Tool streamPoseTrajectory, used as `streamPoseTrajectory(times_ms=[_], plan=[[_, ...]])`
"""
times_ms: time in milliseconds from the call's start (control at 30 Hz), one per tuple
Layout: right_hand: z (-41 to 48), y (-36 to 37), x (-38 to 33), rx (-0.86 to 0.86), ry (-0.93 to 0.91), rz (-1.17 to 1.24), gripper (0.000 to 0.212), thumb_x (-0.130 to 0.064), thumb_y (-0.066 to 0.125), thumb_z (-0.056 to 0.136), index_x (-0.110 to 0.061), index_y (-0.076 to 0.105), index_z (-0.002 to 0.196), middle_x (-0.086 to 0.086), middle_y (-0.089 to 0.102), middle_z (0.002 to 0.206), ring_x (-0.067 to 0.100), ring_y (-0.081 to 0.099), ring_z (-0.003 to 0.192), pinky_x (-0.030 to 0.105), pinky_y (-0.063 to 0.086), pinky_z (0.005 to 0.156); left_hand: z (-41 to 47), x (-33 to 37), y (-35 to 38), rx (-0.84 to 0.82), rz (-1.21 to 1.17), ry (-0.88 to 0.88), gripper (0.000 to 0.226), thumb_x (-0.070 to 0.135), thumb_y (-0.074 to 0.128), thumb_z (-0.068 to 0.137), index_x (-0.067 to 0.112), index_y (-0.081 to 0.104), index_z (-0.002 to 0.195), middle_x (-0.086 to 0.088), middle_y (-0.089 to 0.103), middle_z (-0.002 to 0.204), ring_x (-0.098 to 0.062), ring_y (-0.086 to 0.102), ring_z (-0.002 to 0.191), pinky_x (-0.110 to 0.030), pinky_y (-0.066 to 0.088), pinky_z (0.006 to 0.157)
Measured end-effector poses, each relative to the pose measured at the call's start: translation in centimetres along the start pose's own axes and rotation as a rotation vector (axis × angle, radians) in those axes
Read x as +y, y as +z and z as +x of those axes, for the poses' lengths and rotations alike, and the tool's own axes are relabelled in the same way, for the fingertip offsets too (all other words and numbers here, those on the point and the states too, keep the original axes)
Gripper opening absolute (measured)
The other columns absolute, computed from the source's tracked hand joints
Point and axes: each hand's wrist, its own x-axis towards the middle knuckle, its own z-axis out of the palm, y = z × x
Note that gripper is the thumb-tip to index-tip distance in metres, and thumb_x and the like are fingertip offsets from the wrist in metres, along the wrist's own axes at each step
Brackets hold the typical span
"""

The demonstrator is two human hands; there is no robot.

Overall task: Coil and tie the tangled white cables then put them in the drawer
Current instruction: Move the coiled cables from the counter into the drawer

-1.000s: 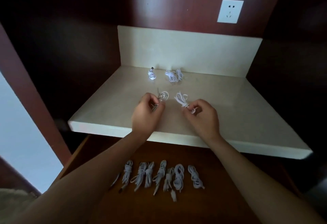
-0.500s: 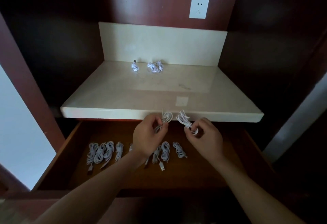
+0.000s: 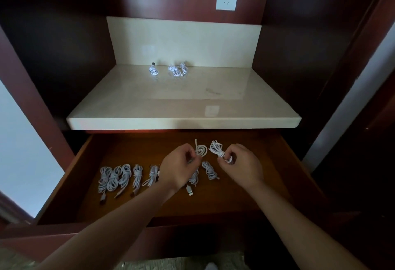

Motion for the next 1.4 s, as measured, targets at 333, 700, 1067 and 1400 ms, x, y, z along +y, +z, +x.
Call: streamPoseTrajectory(times_ms=[333, 700, 1067, 1400], plan=[[1.4, -2.4, 2.4, -0.166, 0.220, -0.032, 0.026, -0.030, 0.072, 0.082, -0.021, 0.053, 0.068, -0.008, 0.059, 0.070, 0.010, 0.054, 0.063, 0.025, 0.035, 0.052, 2.5, 1.1, 3.6, -0.201, -0.147, -0.306, 0.015, 0.032, 0.066, 0.090, 0.020, 0.059, 0.085, -0.004, 0.068, 0.082, -0.015, 0.060, 0.070, -0.035, 0.052, 0.065], [5.1, -0.1, 7.0, -0.375, 0.300, -0.109, 0.025, -0.027, 0.071, 0.084, -0.024, 0.051, 0.068, -0.006, 0.056, 0.072, 0.012, 0.053, 0.068, 0.025, 0.032, 0.051, 5.7, 1.6, 9.5, -0.320, 0.000, -0.425, 0.015, 0.030, 0.063, 0.091, 0.019, 0.065, 0.080, -0.004, 0.069, 0.080, -0.018, 0.067, 0.078, -0.038, 0.057, 0.075], [5.8, 4.5, 10.0, -0.685, 0.228, -0.083, 0.014, -0.014, 0.062, 0.088, -0.008, 0.073, 0.082, 0.005, 0.066, 0.075, 0.022, 0.062, 0.074, 0.025, 0.037, 0.057, 6.1, 0.3, 12.3, -0.442, 0.552, -0.251, 0.016, 0.031, 0.058, 0.094, 0.019, 0.065, 0.102, -0.002, 0.066, 0.097, -0.020, 0.065, 0.088, -0.037, 0.057, 0.080], [5.1, 4.5, 8.9, -0.944, -0.034, -0.052, 0.028, -0.026, 0.067, 0.090, -0.012, 0.071, 0.115, 0.008, 0.069, 0.115, 0.023, 0.063, 0.102, 0.037, 0.051, 0.089, 5.8, -0.8, 9.8, -0.496, 0.607, -0.291, 0.015, 0.034, 0.058, 0.094, 0.020, 0.063, 0.094, 0.000, 0.062, 0.092, -0.017, 0.062, 0.083, -0.033, 0.055, 0.073]])
